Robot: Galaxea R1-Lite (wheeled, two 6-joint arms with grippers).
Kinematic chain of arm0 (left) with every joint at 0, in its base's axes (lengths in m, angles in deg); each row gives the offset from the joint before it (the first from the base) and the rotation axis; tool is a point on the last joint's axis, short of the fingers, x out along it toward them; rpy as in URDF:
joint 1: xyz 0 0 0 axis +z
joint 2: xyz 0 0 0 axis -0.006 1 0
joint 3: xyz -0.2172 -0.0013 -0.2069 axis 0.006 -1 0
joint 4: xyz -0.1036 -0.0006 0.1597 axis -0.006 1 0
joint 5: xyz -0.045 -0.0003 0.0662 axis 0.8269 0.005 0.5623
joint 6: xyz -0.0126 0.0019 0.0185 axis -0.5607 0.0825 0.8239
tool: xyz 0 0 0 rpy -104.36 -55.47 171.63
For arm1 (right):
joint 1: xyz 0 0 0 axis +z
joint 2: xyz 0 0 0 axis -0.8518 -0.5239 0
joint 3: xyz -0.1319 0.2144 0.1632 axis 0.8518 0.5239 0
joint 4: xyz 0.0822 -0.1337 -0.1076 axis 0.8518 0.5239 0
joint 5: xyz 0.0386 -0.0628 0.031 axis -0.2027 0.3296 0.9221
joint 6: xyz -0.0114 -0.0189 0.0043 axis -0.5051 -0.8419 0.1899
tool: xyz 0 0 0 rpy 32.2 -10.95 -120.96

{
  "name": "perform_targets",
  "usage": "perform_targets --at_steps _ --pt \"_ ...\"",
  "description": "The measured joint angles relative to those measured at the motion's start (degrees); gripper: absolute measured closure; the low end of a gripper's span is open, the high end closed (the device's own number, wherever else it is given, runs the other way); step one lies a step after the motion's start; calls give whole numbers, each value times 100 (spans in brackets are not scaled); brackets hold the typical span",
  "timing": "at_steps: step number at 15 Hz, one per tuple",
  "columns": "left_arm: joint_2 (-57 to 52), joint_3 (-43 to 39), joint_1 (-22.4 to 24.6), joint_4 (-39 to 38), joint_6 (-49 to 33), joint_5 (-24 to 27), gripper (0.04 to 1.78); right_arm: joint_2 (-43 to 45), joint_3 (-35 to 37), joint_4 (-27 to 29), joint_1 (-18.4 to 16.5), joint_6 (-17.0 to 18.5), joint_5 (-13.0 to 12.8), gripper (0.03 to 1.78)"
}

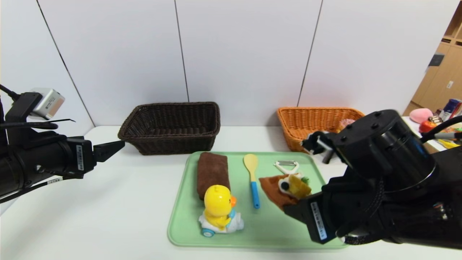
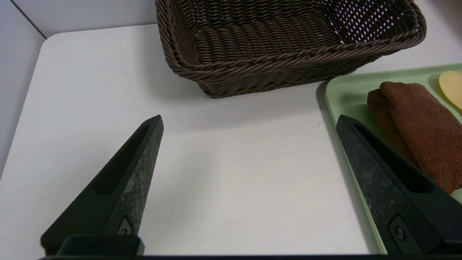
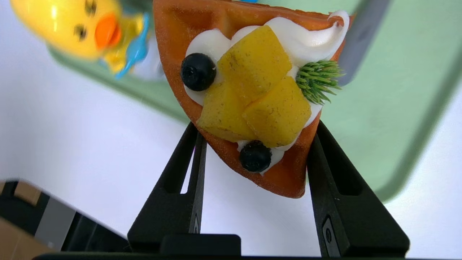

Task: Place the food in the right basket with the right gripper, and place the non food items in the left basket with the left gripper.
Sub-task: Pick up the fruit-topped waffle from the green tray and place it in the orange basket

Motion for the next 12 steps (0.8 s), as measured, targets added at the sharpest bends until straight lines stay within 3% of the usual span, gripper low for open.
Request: perform_targets --at_steps 3,6,8,12 --pt "-11 13 0 0 -2 -4 13 197 -156 -612 -964 -695 -77 99" --pt "-38 15 0 -2 -2 0 13 5 -713 -1072 -2235 -1378 199 99" --pt "-55 15 0 -2 2 2 13 -423 -1292 -1003 -2929 -1521 483 99" --pt "-63 -6 -7 0 9 5 13 -1534 -2372 -667 -3713 -1653 621 99"
